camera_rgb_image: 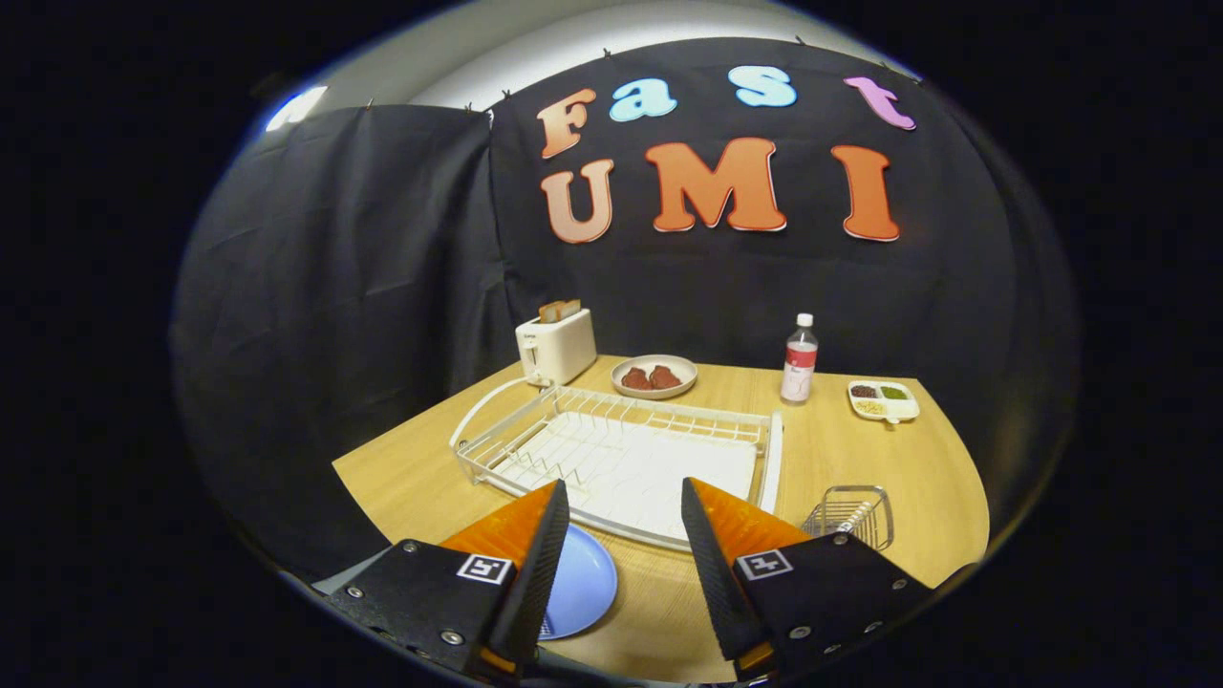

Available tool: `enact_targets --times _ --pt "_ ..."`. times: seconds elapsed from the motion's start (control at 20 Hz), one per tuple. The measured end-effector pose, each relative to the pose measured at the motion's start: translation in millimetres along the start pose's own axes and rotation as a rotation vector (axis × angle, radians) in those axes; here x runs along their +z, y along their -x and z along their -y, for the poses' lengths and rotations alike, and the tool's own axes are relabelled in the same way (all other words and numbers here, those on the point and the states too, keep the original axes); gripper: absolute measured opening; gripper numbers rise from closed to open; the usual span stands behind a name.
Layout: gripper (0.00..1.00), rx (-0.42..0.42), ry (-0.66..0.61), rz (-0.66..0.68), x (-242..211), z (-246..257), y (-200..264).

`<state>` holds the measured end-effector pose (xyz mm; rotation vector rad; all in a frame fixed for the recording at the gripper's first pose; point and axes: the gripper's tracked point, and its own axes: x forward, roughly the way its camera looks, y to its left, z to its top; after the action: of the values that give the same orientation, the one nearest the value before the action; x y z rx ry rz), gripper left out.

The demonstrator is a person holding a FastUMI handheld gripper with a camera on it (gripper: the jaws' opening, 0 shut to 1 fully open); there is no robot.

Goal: Take the plate from the dish rack, then take the spoon from the basket and place it into the plate.

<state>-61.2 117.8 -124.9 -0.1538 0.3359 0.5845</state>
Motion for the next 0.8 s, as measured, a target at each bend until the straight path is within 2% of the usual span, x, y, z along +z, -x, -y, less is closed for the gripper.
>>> enact_targets --times 0.1,0.15,0.25,0.55,0.8 --pt "0.83 -0.06 -0.005 0.047 22 15 9" --pt "0.93 -0.089 -0.009 0.071 33 22 14" --pt "0.97 -0.151 -0.016 0.115 52 37 24" --pt "0.97 -0.353 -0.02 0.19 83 86 56" --pt "0.97 -0.465 -0.049 0.209 85 117 79"
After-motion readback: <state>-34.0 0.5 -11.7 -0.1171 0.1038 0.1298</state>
